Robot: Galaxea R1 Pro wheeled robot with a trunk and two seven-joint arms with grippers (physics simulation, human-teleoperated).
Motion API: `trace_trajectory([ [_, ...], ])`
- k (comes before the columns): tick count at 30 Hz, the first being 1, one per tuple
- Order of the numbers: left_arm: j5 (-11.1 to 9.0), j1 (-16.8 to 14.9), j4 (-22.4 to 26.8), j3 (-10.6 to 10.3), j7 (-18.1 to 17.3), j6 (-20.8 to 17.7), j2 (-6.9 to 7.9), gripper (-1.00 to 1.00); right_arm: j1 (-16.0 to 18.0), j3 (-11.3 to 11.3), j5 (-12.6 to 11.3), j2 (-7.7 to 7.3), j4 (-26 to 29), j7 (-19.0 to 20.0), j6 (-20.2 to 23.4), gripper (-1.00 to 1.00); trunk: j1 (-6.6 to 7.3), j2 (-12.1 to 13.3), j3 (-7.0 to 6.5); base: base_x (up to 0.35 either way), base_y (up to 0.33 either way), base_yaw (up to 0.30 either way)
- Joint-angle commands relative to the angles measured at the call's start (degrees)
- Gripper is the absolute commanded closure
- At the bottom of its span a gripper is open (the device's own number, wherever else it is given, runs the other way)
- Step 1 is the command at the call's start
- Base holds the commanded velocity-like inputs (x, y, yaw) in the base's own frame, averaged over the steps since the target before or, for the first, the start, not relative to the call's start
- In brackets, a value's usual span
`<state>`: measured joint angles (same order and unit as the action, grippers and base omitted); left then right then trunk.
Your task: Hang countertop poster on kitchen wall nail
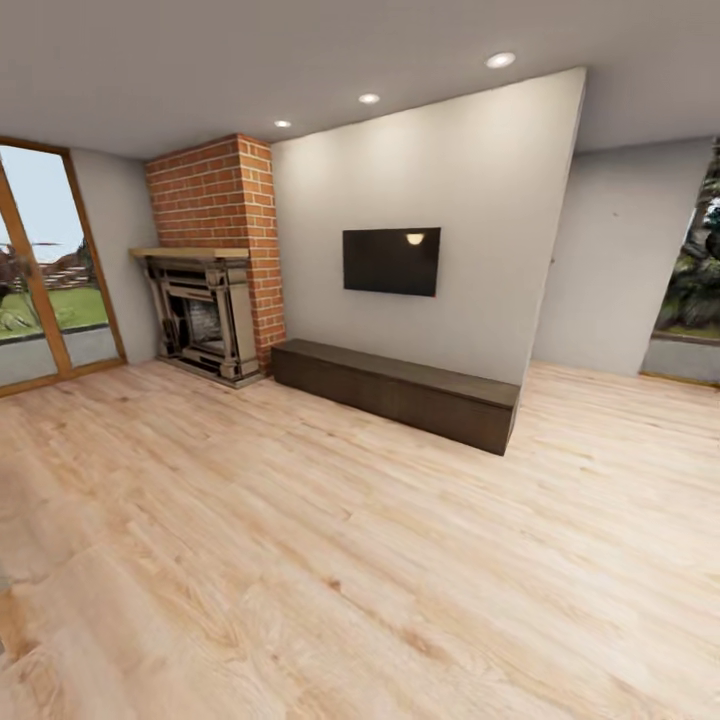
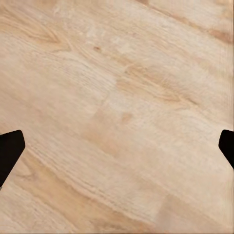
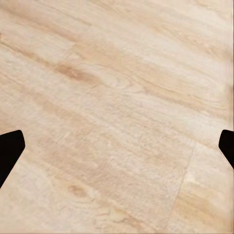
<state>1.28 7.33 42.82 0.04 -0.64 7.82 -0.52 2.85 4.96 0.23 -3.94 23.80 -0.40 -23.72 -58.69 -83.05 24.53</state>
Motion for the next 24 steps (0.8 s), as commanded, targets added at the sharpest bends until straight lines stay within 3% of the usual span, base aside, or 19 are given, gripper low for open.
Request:
trace_trajectory([
  [1, 0.1, 0.0, 0.1, 0.0, -0.1, 0.1, -0.01, -1.0, 0.0, 0.0, 0.0, -0.05, -0.1, 0.0, -0.2, -1.0, -0.04, 0.0, 0.03, 0.331, 0.0, -0.3],
  [13, 0.1, 0.1, 0.1, 0.0, -0.1, 0.1, -0.01, -1.0, 0.0, 0.0, 0.0, -0.27, -0.1, 0.0, -0.2, -1.0, -0.04, 0.0, -0.3, 0.331, -0.003, -0.3],
  [24, 0.1, 0.0, 0.1, 0.0, -0.1, 0.1, -0.01, -1.0, 0.0, 0.0, 0.0, -0.28, -0.1, 0.0, -0.2, -1.0, -0.04, 0.0, -0.61, 0.327, -0.122, -0.3],
])
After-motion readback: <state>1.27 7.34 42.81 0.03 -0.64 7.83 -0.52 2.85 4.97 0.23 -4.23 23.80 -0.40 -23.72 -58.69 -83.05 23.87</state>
